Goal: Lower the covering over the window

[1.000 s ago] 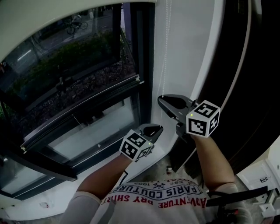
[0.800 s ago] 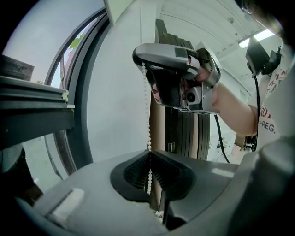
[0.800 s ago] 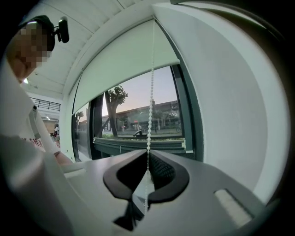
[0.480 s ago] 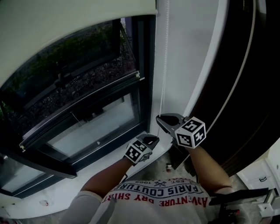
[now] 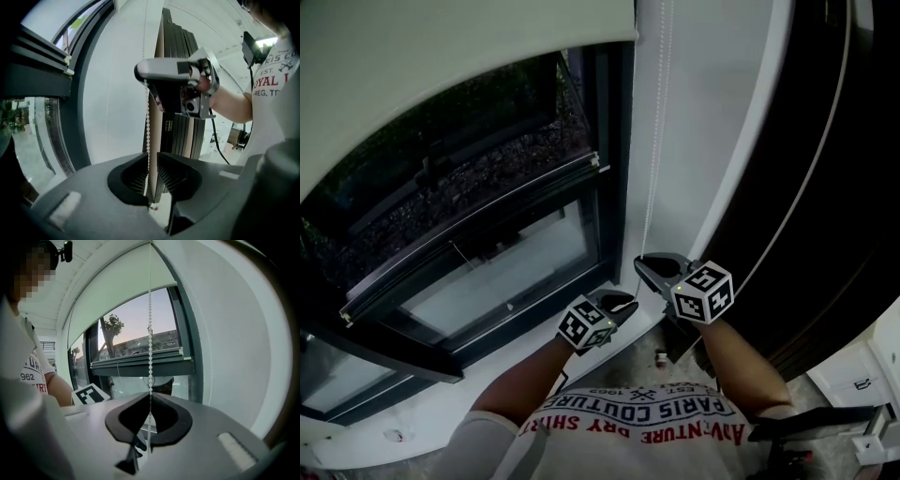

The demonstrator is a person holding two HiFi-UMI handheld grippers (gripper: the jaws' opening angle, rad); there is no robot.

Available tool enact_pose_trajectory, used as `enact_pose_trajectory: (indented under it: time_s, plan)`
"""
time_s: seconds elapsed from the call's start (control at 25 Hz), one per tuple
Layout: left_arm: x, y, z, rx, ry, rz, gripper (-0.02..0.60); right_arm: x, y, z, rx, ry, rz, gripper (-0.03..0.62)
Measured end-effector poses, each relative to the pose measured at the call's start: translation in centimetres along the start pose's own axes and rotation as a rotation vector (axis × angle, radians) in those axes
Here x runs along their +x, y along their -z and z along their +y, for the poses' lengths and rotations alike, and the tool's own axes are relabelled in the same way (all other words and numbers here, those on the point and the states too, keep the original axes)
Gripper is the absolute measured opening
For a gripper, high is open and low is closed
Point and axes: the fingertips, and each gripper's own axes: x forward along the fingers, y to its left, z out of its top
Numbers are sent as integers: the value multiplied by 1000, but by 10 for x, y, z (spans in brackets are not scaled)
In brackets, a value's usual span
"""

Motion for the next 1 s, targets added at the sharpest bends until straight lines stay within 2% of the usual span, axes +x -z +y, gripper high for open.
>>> enact_pose_trajectory:
  time_s: [0.12, 0.24, 0.48, 0.76, 1.0]
  plan:
    - [-17, -29, 6, -14, 7, -64, 64, 0, 0, 0, 5, -2, -11, 14]
    - [-41, -70, 13, -24, 12, -164, 67, 1, 1, 0, 9, -5, -17, 12]
    - [-82, -162, 26, 36, 26, -316, 67, 2, 4, 3, 37, -31, -19, 9]
    - [-88, -250, 12, 135, 66, -383, 89, 7, 4, 12, 24, -50, -15, 9]
    - [-99, -286, 6, 104, 75, -459, 83, 9, 5, 16, 32, -54, -19, 9]
